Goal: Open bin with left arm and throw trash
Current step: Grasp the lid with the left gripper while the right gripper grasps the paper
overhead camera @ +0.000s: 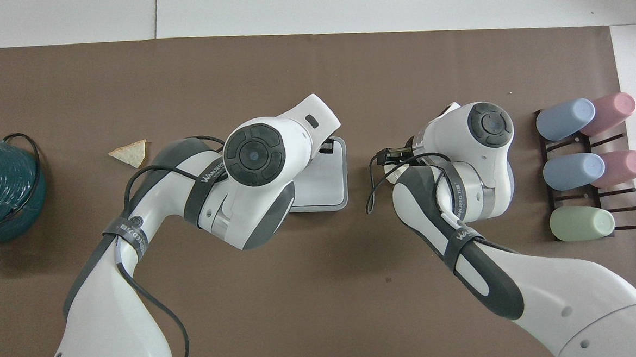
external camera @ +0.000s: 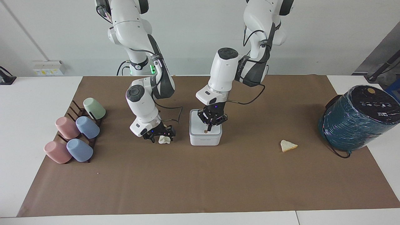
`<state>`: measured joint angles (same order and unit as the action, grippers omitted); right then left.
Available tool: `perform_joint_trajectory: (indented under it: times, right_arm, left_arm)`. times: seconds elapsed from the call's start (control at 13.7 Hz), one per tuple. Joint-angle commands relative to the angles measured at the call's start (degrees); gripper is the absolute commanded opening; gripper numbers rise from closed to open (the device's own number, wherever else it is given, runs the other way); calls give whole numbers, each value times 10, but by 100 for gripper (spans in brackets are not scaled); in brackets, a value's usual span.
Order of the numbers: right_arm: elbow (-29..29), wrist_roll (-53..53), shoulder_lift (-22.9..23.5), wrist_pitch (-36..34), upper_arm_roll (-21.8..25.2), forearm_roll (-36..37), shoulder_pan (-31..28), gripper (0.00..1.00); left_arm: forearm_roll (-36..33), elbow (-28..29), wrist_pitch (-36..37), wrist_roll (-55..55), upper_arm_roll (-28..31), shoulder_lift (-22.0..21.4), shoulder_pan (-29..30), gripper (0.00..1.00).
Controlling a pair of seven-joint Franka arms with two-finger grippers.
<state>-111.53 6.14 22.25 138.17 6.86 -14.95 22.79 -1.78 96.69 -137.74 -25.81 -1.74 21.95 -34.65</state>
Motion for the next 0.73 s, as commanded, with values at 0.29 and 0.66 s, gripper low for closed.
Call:
perform_joint_trajectory:
  times: [0.29, 0.66]
  right_arm:
    - [8, 46, -33, -59, 1, -18, -4, 0]
    - [58, 54, -92, -152, 5, -12, -55, 0]
  left_arm:
    - [6, -31, 154, -6, 7, -39, -15, 0]
    - [7, -14, 267, -9, 11, -97, 13, 0]
